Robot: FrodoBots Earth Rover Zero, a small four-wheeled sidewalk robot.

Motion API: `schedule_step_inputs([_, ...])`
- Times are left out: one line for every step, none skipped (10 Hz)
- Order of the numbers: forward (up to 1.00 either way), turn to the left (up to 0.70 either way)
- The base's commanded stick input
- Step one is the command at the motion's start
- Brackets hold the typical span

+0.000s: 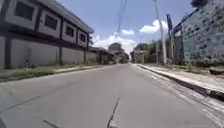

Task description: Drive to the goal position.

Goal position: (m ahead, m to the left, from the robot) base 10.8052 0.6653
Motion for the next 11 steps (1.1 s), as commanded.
schedule_step_inputs([1.00, 0.03])
schedule_step_inputs([1.00, 0.03])
schedule_step_inputs([1.00, 0.03])
schedule_step_inputs([1.00, 0.03])
schedule_step_inputs([1.00, 0.03])
schedule_step_inputs([1.00, 0.03])
schedule_step_inputs([1.00, 0.03])
schedule_step_inputs([1.00, 0.03])
schedule_step_inputs([1.00, 0.01])
schedule_step_inputs([1.00, -0.05])
schedule_step_inputs([1.00, -0.22])
